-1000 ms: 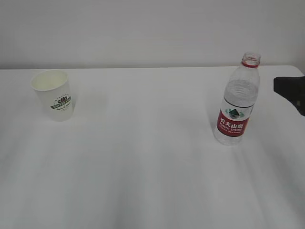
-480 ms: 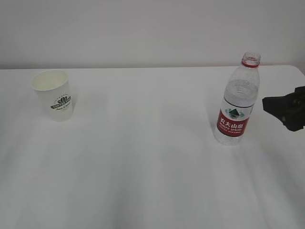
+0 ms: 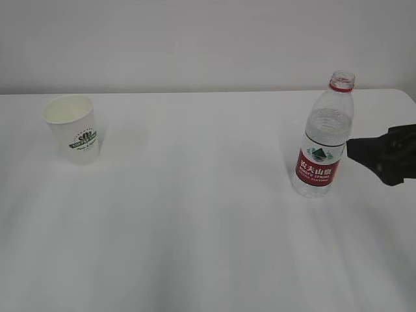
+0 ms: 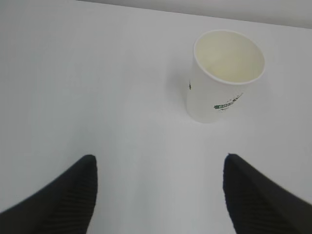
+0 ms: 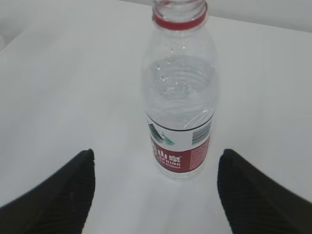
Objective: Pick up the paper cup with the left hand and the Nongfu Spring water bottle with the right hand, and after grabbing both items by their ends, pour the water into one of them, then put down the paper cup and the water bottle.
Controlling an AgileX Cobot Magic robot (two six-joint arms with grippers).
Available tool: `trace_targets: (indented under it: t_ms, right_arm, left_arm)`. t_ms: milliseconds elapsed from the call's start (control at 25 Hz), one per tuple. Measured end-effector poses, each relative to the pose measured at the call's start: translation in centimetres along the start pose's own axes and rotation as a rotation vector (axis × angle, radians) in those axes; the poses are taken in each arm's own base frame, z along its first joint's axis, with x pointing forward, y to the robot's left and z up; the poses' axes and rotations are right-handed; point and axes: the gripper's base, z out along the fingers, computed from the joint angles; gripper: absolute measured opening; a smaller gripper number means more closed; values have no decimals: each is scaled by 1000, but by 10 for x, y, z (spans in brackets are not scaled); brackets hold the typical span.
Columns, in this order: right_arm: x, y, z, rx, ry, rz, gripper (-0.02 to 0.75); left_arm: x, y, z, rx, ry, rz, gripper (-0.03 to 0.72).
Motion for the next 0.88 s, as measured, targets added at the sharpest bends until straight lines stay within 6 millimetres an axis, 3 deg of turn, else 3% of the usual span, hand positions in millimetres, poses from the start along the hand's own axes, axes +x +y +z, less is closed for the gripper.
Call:
trace_targets:
  t_ms: [880]
  right_arm:
    - [4, 2, 0, -14, 7, -14, 592]
  left_arm:
    - [0, 0, 0, 0, 5, 0, 576]
